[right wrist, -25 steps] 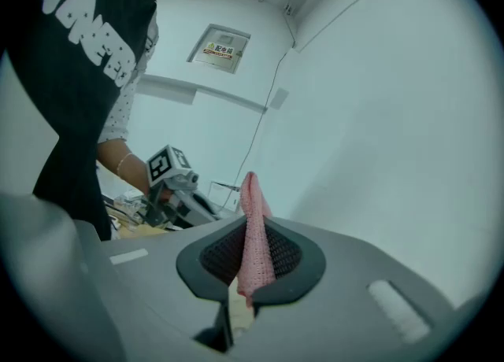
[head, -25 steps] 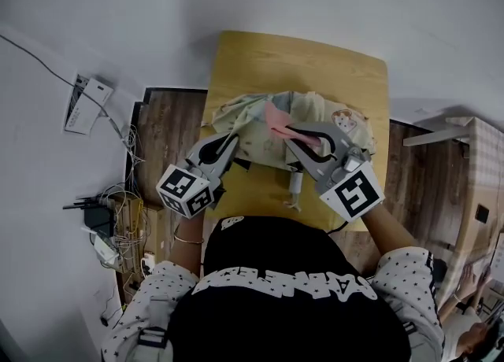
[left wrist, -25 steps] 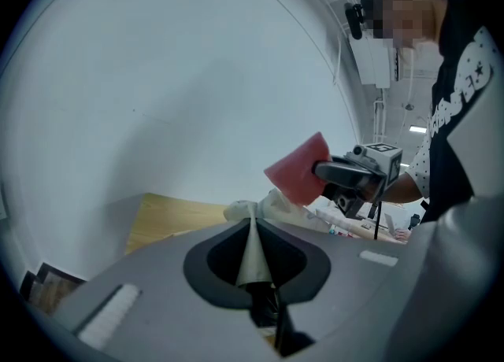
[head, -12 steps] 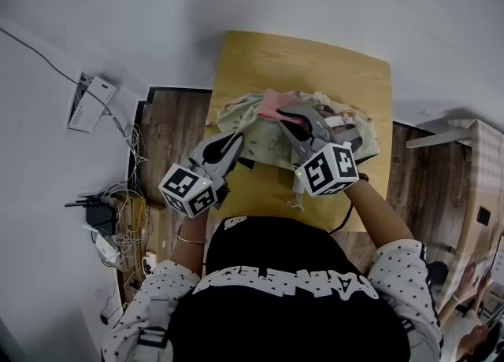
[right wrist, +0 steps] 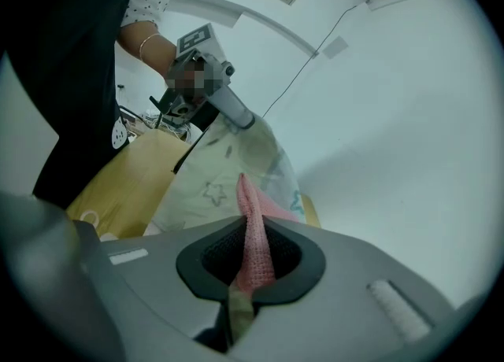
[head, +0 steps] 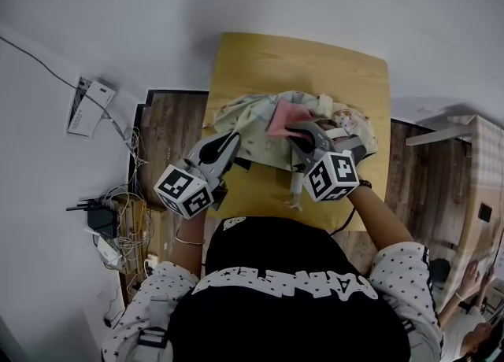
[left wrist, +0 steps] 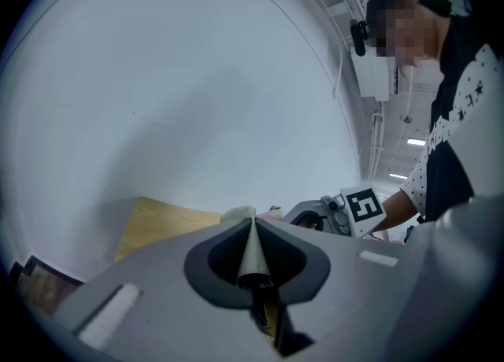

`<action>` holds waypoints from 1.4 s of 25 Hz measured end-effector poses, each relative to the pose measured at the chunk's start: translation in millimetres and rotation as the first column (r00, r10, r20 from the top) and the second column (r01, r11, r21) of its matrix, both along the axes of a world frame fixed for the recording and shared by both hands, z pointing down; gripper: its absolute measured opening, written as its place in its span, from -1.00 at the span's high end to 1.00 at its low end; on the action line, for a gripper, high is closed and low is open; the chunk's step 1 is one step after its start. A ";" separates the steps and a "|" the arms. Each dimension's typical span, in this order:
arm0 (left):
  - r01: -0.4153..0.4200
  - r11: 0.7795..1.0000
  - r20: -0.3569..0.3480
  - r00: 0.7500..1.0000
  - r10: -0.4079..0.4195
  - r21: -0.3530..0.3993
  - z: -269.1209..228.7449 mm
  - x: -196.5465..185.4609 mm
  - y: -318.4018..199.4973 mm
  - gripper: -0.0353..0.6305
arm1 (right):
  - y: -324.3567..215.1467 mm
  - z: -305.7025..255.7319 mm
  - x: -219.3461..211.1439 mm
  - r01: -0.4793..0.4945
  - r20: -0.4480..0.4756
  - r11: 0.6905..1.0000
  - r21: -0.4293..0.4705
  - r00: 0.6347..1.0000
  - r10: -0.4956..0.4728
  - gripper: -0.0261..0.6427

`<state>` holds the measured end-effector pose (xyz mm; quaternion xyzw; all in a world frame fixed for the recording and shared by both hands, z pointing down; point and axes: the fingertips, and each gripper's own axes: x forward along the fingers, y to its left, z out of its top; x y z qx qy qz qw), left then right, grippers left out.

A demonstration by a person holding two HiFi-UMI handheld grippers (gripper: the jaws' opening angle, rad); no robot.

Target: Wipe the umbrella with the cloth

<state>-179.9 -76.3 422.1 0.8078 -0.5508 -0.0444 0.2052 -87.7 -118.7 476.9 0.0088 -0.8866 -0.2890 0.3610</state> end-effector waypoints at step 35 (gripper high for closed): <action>-0.320 0.947 0.078 0.944 0.320 -0.007 -6.8 158.1 -50.5 0.87 | -14.3 -37.7 102.5 -0.243 0.248 0.923 -0.297 0.914 0.320 0.82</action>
